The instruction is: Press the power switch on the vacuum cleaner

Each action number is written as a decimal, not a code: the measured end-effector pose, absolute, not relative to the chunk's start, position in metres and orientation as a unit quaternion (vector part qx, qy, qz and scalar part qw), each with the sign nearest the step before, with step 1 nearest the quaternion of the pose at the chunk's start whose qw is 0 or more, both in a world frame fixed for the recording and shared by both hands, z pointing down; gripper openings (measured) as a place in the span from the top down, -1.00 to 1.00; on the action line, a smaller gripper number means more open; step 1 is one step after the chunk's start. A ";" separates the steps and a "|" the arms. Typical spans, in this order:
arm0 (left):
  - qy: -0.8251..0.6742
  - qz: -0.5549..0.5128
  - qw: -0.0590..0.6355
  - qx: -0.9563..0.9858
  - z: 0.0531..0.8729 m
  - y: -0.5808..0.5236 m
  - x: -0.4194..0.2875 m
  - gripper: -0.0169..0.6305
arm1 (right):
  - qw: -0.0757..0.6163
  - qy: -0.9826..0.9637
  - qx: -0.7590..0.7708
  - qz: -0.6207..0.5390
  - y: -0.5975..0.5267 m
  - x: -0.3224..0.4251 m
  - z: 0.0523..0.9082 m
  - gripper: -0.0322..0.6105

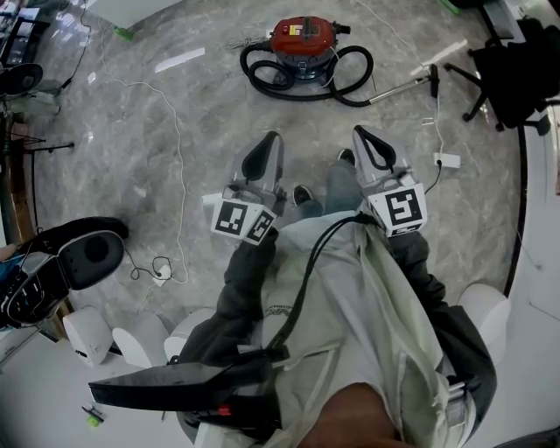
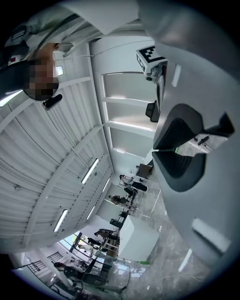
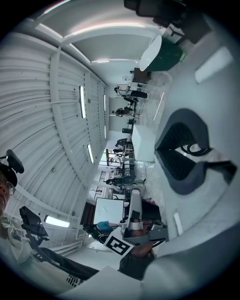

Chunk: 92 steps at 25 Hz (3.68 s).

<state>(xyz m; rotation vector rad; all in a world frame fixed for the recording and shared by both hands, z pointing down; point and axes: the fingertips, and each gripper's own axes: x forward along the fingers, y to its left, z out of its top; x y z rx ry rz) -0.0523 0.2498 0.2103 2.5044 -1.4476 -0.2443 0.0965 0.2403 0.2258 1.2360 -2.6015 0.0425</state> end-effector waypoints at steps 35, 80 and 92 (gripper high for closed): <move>-0.577 -0.070 0.120 0.805 0.244 0.043 -0.034 0.94 | 0.144 -0.913 0.382 0.001 0.034 0.139 0.259 0.90; -0.566 0.033 0.219 0.794 0.495 -0.254 -0.187 0.94 | 0.391 -0.853 0.338 0.077 -0.264 -0.038 0.591 0.90; -0.547 0.050 0.266 0.792 0.580 -0.255 -0.158 0.94 | 0.482 -0.823 0.290 0.071 -0.290 -0.049 0.716 0.90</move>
